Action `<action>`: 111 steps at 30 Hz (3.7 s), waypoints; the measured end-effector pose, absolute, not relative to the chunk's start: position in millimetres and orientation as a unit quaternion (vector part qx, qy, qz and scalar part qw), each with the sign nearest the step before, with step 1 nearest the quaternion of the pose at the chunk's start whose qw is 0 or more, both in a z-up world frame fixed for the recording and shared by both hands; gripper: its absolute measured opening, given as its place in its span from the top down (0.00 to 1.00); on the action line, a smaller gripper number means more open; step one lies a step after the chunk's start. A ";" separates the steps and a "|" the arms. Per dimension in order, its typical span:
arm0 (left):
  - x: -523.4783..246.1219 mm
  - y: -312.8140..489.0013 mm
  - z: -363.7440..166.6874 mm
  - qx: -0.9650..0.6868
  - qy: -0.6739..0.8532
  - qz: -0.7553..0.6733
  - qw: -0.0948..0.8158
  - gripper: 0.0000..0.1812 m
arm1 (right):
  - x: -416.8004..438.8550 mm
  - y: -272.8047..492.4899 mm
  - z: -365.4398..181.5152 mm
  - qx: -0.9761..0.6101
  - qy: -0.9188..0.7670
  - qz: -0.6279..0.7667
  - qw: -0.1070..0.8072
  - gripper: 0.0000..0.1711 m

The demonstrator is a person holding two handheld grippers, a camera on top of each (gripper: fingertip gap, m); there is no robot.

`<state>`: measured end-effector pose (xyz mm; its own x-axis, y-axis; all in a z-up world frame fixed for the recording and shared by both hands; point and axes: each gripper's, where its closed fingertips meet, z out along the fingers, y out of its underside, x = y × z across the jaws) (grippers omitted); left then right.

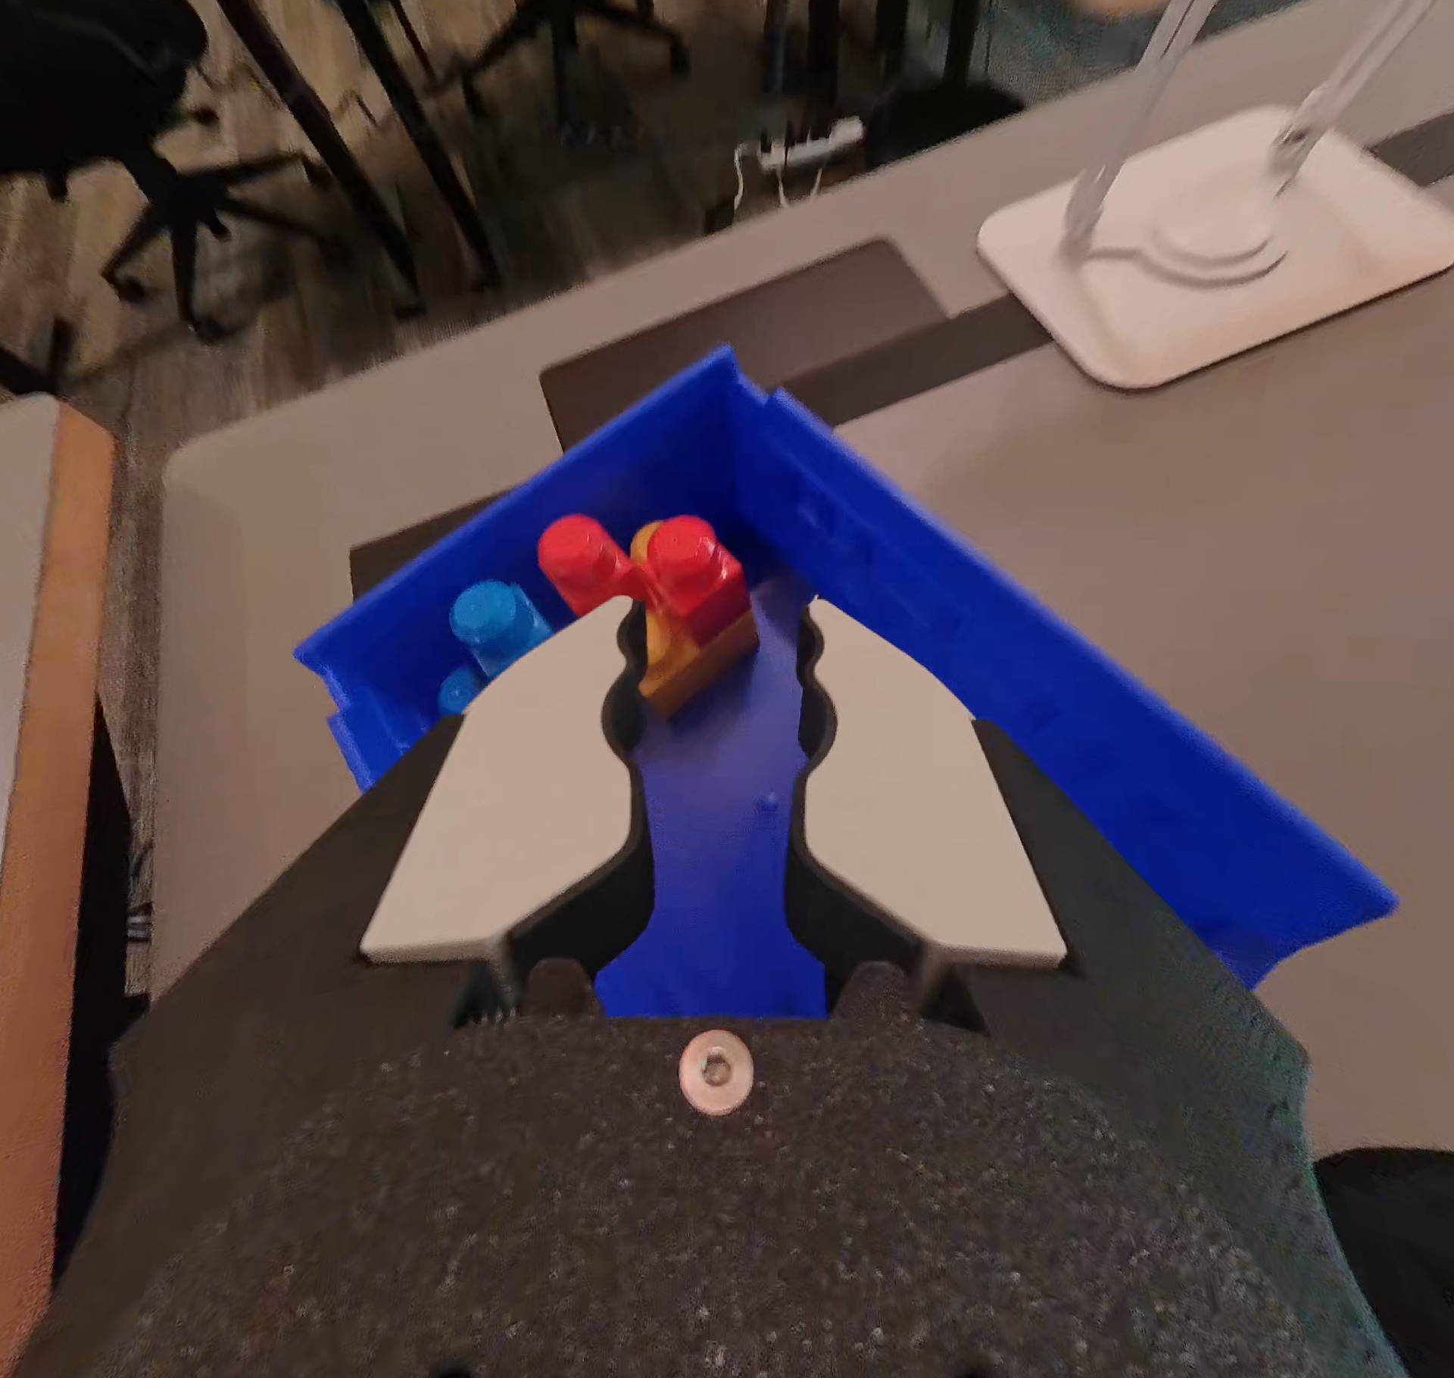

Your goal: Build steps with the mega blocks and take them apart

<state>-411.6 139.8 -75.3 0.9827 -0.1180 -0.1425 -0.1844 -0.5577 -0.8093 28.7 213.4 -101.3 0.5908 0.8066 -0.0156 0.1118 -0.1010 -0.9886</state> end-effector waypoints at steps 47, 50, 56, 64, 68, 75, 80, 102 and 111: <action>-123.8 117.8 -33.7 -0.733 0.332 -0.111 0.584 0.79 | -6.7 154.3 -88.9 -0.570 -0.454 0.366 0.579 0.94; -89.7 114.0 -59.6 -0.732 0.344 -0.136 0.572 0.79 | -13.0 140.3 -88.2 -0.547 -0.489 0.360 0.576 0.87; -67.7 120.5 -89.7 -0.742 0.299 -0.170 0.575 0.79 | -34.4 125.7 -118.2 -0.550 -0.563 0.277 0.552 0.72; -45.9 112.3 -96.3 -0.739 0.297 -0.198 0.571 0.80 | -46.5 126.8 -133.9 -0.567 -0.555 0.242 0.558 0.78; -41.7 104.5 -78.4 -0.692 0.306 -0.250 0.604 0.72 | -40.5 124.0 -116.2 -0.572 -0.508 0.353 0.539 0.79; -53.6 99.1 -60.2 -0.652 0.267 -0.361 0.611 0.65 | -20.9 99.6 -63.9 -0.480 -0.422 0.593 0.489 0.79; -37.0 84.1 -60.2 -0.629 0.279 -0.446 0.573 0.67 | -26.5 73.7 -61.6 -0.439 -0.446 0.636 0.452 0.79; -38.7 74.4 -119.2 -0.672 0.439 -0.307 0.512 0.79 | -7.6 87.5 -78.2 -0.496 -0.548 0.500 0.452 0.77; -34.3 69.2 -127.7 -0.674 0.458 -0.304 0.494 0.79 | -14.7 77.1 -94.1 -0.494 -0.577 0.495 0.423 0.80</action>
<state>-34.3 69.2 -127.7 0.3956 -0.9174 -0.0421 -0.3171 -0.0934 -0.9438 -14.7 77.1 -94.1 -0.1545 0.9880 -0.0013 0.1514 0.0224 -0.9882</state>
